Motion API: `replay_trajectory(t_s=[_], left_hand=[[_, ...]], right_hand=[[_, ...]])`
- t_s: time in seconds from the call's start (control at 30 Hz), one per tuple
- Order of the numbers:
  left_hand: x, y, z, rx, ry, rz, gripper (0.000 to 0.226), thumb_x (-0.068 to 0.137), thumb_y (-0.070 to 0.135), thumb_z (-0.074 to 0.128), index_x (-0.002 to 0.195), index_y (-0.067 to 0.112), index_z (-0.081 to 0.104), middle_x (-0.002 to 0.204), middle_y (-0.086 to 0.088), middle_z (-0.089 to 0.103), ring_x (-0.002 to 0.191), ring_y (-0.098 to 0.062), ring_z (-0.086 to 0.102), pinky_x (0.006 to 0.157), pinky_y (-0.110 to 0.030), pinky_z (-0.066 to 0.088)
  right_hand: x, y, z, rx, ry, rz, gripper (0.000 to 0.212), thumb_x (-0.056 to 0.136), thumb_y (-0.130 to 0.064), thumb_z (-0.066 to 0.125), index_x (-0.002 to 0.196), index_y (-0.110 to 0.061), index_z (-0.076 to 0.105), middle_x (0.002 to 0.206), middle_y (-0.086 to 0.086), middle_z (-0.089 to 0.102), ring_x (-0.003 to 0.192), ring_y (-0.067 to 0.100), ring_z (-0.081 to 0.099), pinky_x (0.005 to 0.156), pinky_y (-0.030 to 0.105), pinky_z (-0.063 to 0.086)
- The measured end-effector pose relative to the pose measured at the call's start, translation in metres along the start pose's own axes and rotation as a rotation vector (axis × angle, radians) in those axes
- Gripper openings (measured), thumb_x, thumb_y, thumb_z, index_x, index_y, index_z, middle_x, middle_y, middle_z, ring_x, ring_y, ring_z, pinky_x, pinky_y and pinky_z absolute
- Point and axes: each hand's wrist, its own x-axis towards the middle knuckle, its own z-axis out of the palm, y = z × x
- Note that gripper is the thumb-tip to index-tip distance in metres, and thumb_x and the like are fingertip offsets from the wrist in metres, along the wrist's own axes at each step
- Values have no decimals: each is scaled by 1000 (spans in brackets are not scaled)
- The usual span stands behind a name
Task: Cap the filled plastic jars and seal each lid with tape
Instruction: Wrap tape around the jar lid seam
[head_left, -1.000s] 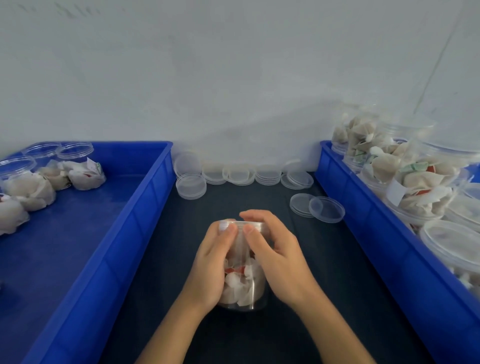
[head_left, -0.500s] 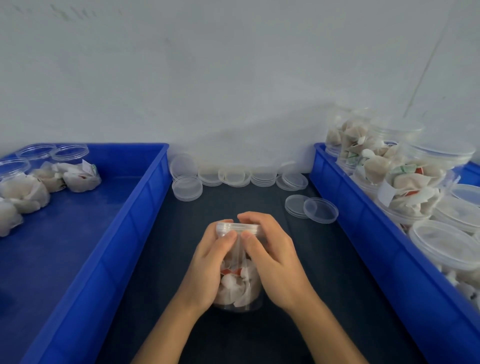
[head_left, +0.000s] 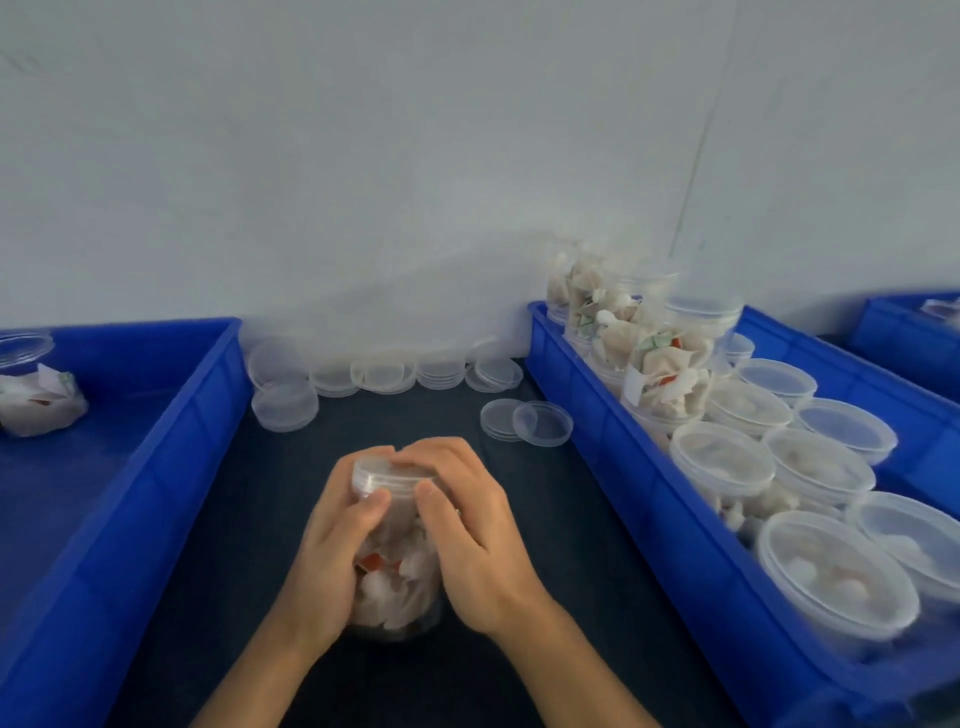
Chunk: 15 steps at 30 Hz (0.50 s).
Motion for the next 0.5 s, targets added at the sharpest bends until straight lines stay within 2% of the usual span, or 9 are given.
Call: replay_trajectory(t_s=[0.13, 0.2, 0.27, 0.33, 0.4, 0.5], left_hand=[[7, 21, 21, -30, -6, 41, 25, 97, 37, 63, 117, 27, 74, 115, -8, 77, 104, -28, 75, 77, -30, 64], [13, 33, 35, -15, -13, 116, 31, 93, 37, 60, 117, 25, 74, 117, -7, 76, 108, -28, 73, 83, -33, 64], [19, 43, 53, 26, -54, 201, 35, 92, 42, 56, 119, 27, 72, 118, -2, 75, 108, -20, 73, 83, -26, 62], [25, 48, 74, 19, -104, 214, 39, 91, 46, 54, 120, 26, 71, 117, -1, 76, 104, -14, 74, 79, -22, 62], [28, 53, 96, -14, -170, 179, 45, 90, 51, 54, 123, 25, 69, 119, -5, 75, 104, -14, 74, 78, -24, 62], [29, 68, 129, -3, -319, 228, 42, 95, 51, 53, 132, 34, 63, 128, 2, 71, 115, -14, 71, 83, -23, 61]], right_hand=[[5, -28, -32, -65, -35, 34, 32, 106, -30, 45, 130, -27, 67, 129, -15, 55, 123, 12, 58, 102, 42, 53], [9, -47, -52, -96, -104, 69, 33, 106, -44, 48, 132, -37, 66, 132, -19, 51, 125, 8, 55, 104, 42, 53], [11, -67, -72, -167, -126, 94, 36, 101, -57, 55, 134, -44, 64, 134, -20, 48, 124, 4, 55, 103, 40, 55], [12, -83, -91, -229, -77, 112, 35, 98, -54, 61, 131, -43, 66, 135, -18, 52, 122, 2, 55, 102, 36, 55], [11, -97, -111, -266, 12, 110, 30, 97, -43, 65, 125, -38, 71, 131, -15, 60, 120, 3, 58, 102, 35, 55], [6, -115, -145, -326, 126, 86, 23, 93, -37, 71, 115, -35, 77, 119, -14, 66, 111, 4, 63, 96, 33, 57]])
